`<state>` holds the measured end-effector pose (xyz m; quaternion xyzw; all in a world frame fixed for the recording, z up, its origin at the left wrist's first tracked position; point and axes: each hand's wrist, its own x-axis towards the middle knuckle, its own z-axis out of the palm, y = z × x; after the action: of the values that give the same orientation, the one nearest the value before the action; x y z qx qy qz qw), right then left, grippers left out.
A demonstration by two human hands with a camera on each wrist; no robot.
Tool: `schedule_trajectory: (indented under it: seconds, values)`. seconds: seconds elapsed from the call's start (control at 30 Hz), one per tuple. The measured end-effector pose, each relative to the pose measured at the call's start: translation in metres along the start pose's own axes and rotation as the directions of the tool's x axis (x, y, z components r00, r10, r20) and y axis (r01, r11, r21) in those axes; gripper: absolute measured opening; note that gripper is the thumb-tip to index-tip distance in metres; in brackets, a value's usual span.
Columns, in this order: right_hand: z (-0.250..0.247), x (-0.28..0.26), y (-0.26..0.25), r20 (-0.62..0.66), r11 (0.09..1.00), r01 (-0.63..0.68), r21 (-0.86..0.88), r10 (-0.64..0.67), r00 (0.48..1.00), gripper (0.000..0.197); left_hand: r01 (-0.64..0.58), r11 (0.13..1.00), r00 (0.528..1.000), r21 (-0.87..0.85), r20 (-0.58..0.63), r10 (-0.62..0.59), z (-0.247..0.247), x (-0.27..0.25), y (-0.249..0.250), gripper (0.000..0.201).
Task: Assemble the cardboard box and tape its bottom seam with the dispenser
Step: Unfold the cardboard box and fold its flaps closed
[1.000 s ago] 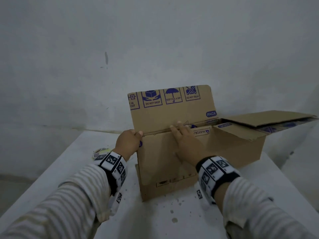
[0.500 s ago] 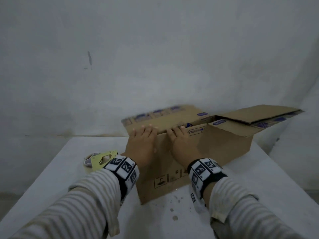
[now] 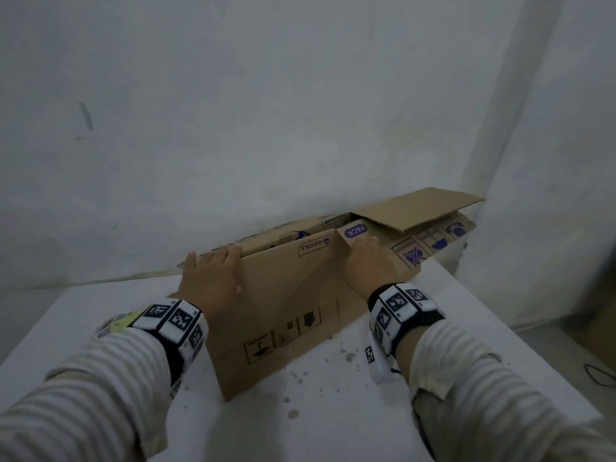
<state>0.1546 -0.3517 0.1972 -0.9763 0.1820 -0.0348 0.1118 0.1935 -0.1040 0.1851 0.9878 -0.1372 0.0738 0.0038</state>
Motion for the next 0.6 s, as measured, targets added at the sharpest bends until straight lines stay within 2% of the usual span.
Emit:
schedule_trajectory:
  seconds: [0.1, 0.2, 0.27, 0.33, 0.4, 0.5, 0.6]
  values:
    - [-0.001, 0.019, 0.014, 0.113, 0.999, 0.031, 0.020, -0.033, 0.993, 0.045, 0.160, 0.987, 0.983, 0.000, 0.086, -0.159, -0.003, 0.003, 0.018, 0.063]
    - [-0.001, 0.039, 0.032, 0.137, 0.993, 0.098, 0.061, -0.105, 0.985, 0.055, 0.299, 0.953, 0.946, -0.054, 0.144, -0.289, -0.008, 0.014, 0.050, 0.063]
    - [0.001, 0.052, 0.046, 0.111, 0.987, 0.158, 0.041, -0.161, 0.981, 0.061, 0.290, 0.952, 0.953, -0.095, 0.121, -0.278, -0.010, 0.023, 0.081, 0.060]
    - [0.003, 0.064, 0.059, 0.100, 0.973, 0.229, 0.023, -0.231, 0.968, 0.058, 0.251, 0.962, 0.968, -0.104, 0.044, -0.247, -0.008, 0.033, 0.112, 0.056]
    - [0.006, 0.073, 0.072, 0.117, 0.953, 0.301, 0.034, -0.303, 0.946, 0.058, 0.222, 0.968, 0.975, -0.116, 0.031, -0.220, -0.001, 0.045, 0.141, 0.058]
    - [0.011, 0.087, 0.090, 0.149, 0.916, 0.399, 0.036, -0.400, 0.904, 0.062, 0.240, 0.960, 0.970, -0.144, 0.080, -0.230, 0.006, 0.065, 0.176, 0.062]
    - [0.016, 0.099, 0.108, 0.138, 0.849, 0.527, 0.041, -0.527, 0.839, 0.065, 0.281, 0.942, 0.959, -0.184, 0.022, -0.282, 0.006, 0.083, 0.208, 0.049]
